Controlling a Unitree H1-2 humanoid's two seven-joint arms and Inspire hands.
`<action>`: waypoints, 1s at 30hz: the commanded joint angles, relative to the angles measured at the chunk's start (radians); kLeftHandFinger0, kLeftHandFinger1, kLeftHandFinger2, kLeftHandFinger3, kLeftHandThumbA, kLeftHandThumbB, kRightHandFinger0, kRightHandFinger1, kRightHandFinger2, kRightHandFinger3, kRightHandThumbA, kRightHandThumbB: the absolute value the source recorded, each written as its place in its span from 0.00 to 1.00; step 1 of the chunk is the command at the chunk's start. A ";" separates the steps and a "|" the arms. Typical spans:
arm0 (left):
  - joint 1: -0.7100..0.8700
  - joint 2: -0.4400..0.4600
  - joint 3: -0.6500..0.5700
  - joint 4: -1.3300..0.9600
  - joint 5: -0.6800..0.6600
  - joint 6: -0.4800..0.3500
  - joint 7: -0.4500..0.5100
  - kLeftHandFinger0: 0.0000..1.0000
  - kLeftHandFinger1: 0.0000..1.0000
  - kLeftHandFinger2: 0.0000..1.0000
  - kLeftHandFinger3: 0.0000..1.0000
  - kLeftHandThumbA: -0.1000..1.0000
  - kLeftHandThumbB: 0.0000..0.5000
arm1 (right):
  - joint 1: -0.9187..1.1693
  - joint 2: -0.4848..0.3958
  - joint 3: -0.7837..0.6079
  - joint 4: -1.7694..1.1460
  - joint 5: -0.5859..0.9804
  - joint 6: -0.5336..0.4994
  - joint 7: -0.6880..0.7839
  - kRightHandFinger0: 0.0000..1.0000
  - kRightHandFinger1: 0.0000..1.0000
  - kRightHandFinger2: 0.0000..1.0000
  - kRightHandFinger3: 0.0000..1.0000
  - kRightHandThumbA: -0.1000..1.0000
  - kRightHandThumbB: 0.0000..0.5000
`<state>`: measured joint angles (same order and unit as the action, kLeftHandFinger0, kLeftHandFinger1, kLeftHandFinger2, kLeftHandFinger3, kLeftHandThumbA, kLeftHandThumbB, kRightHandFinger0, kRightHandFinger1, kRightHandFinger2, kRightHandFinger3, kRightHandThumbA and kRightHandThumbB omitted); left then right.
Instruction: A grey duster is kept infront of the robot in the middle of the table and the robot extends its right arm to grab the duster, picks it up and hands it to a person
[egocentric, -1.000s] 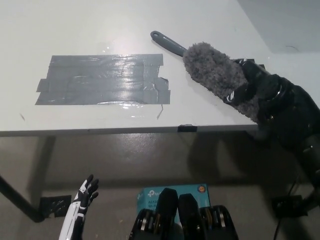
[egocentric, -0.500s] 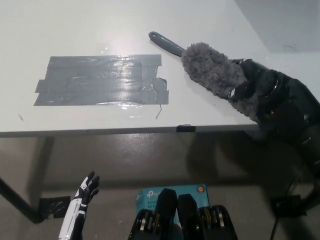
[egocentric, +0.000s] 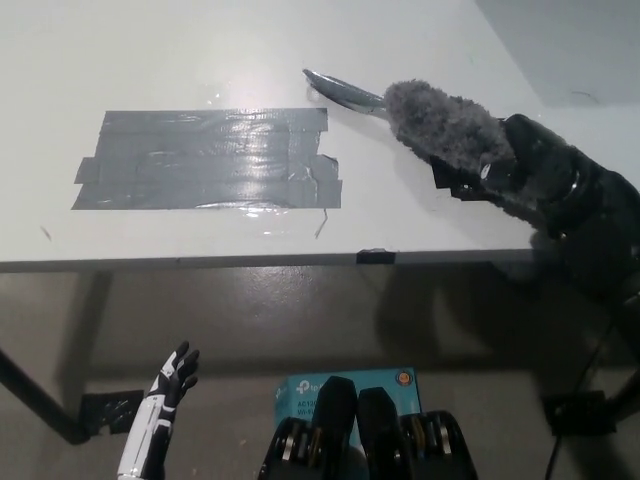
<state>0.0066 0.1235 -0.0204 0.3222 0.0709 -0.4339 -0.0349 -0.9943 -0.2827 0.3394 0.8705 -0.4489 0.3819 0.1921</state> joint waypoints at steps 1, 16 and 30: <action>-0.020 0.007 -0.002 -0.011 -0.005 -0.036 0.002 1.00 1.00 1.00 1.00 1.00 0.82 | 0.024 -0.023 -0.055 -0.084 0.100 -0.044 0.100 0.07 0.51 0.78 0.45 0.00 0.47; -0.031 0.010 0.001 -0.011 -0.008 -0.036 0.002 1.00 1.00 1.00 1.00 1.00 0.74 | 0.181 0.111 -0.418 -0.370 0.855 0.088 0.253 0.00 0.36 0.86 1.00 0.00 0.47; -0.036 0.008 0.003 -0.007 -0.011 -0.036 -0.002 1.00 1.00 1.00 1.00 1.00 0.77 | 0.377 0.167 -0.253 -0.706 1.351 0.088 -0.039 0.00 0.43 0.89 1.00 0.00 0.31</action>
<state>-0.0062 0.1211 -0.0193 0.3309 0.0709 -0.4310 -0.0352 -0.7241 -0.1894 0.0283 0.5376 0.0666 0.4141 0.3137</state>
